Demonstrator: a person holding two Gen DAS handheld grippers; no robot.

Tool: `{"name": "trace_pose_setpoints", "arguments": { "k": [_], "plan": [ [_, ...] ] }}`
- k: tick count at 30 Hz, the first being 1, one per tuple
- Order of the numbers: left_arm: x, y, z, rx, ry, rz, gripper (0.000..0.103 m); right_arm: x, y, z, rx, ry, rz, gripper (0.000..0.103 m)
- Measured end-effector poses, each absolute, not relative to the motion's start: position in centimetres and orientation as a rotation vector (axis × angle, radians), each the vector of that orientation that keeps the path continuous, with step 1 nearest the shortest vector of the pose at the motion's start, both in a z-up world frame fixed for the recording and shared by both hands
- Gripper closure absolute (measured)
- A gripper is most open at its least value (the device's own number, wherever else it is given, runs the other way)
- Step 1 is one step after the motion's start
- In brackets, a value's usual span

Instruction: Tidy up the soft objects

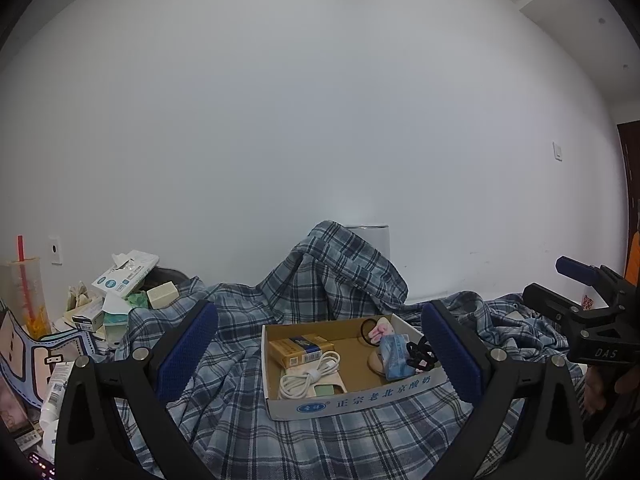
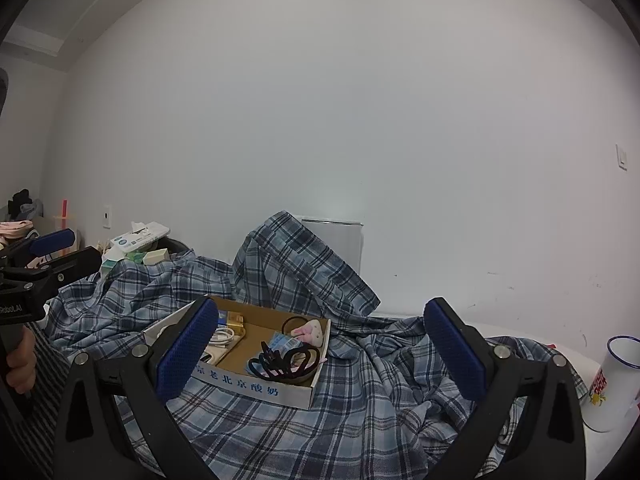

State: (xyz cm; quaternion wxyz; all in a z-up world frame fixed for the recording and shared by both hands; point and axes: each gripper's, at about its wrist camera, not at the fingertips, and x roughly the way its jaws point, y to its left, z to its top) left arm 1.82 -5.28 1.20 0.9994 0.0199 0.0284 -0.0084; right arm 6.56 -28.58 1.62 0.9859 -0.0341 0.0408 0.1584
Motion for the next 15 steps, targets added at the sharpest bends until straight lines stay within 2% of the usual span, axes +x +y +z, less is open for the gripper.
{"name": "trace_pose_setpoints", "arguments": {
  "k": [15],
  "plan": [
    [1.32, -5.4, 1.11, 0.049, 0.036, -0.011, 0.0, 6.86, -29.04, 1.59, -0.043, 0.102, 0.31, 0.001]
  ]
}}
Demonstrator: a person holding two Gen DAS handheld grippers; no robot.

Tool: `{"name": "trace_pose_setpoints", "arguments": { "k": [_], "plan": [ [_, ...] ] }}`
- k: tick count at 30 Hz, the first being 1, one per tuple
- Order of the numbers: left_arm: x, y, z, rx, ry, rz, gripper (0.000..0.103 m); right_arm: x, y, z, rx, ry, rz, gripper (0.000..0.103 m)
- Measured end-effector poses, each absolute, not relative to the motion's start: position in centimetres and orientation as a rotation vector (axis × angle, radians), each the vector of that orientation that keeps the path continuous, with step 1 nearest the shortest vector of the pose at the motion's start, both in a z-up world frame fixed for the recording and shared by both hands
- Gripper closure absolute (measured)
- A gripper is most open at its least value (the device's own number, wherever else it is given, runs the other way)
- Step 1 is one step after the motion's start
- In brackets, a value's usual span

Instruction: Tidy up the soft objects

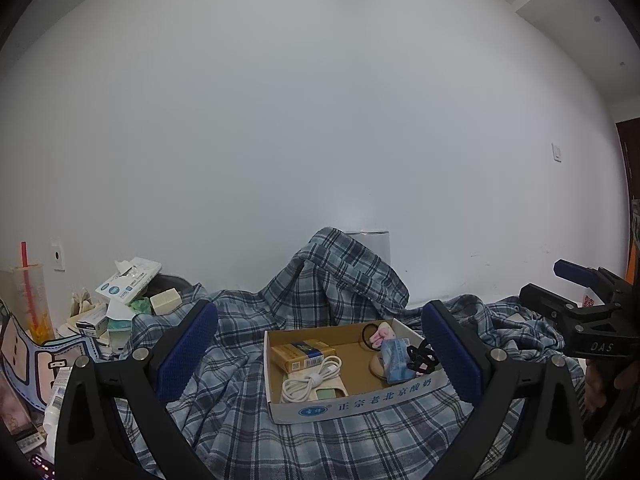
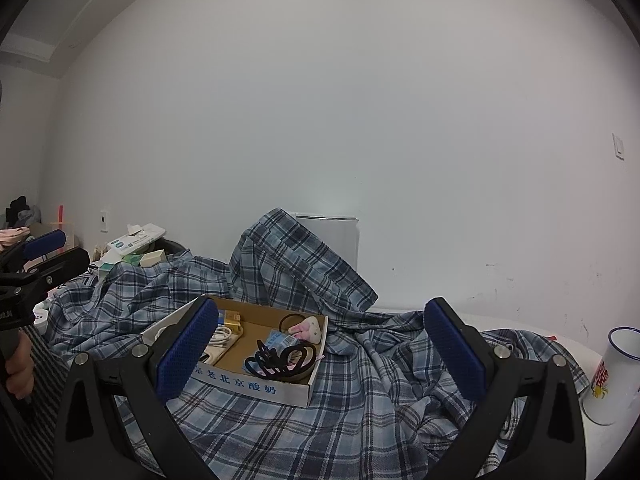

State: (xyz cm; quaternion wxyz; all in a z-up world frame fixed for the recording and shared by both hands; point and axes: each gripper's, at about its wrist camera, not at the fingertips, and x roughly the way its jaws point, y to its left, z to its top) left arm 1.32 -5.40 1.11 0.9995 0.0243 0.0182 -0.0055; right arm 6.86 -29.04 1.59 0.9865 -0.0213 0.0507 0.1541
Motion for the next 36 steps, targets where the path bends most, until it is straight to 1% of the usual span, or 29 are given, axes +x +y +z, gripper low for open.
{"name": "trace_pose_setpoints", "arguments": {
  "k": [36],
  "plan": [
    [1.7, -4.2, 1.2, 0.015, 0.076, -0.025, 0.0, 6.8, -29.4, 1.7, -0.04, 0.087, 0.307, 0.0]
  ]
}}
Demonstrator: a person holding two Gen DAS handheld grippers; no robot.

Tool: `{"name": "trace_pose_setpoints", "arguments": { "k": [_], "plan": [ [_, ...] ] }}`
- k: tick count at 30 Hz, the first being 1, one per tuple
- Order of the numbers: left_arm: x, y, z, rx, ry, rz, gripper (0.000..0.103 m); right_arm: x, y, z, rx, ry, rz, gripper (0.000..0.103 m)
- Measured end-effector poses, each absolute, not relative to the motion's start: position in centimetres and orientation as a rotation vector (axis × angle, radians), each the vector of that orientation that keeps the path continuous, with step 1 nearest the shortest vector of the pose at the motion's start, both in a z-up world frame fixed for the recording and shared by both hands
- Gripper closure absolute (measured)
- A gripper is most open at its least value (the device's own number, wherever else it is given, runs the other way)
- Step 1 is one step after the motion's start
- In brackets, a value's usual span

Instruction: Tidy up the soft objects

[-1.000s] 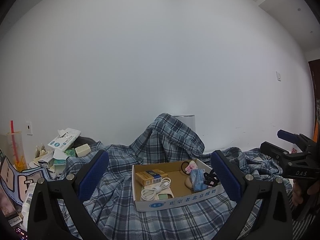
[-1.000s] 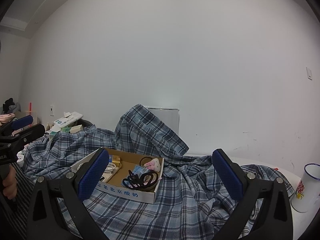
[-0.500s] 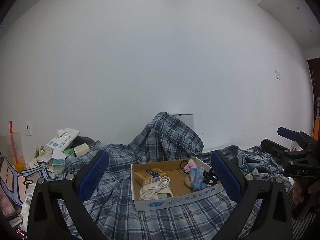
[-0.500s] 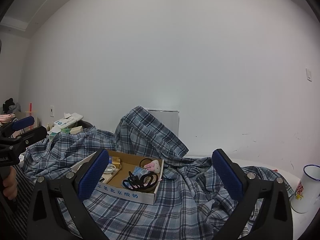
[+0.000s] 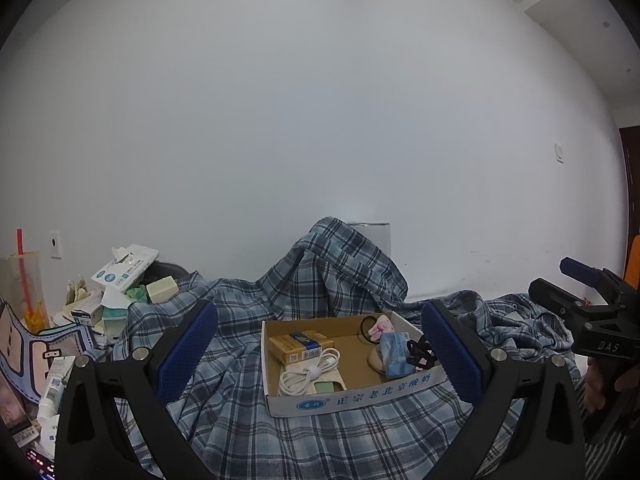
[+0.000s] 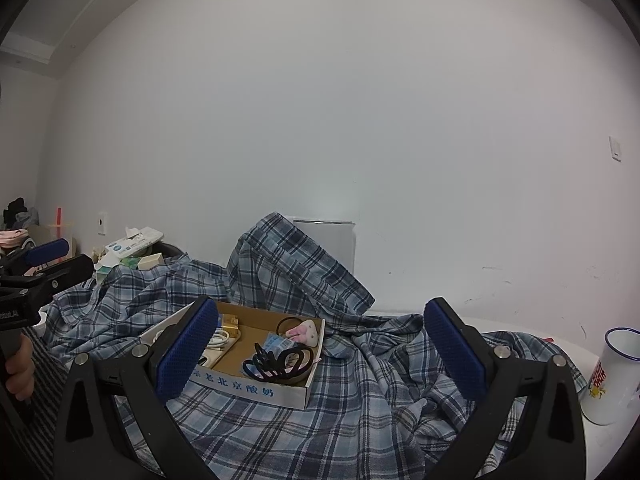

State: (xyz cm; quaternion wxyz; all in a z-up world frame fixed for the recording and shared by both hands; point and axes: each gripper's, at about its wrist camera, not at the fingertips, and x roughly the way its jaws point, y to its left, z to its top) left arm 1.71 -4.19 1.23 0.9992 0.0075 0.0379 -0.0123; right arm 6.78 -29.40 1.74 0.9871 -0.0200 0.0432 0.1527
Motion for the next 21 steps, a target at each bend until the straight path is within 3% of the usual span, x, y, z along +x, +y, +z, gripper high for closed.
{"name": "trace_pose_setpoints", "arguments": {
  "k": [21],
  "plan": [
    [1.9, -4.12, 1.2, 0.013, 0.082, -0.027, 0.0, 6.59, -29.37, 1.72, -0.044, 0.078, 0.309, 0.0]
  ]
}}
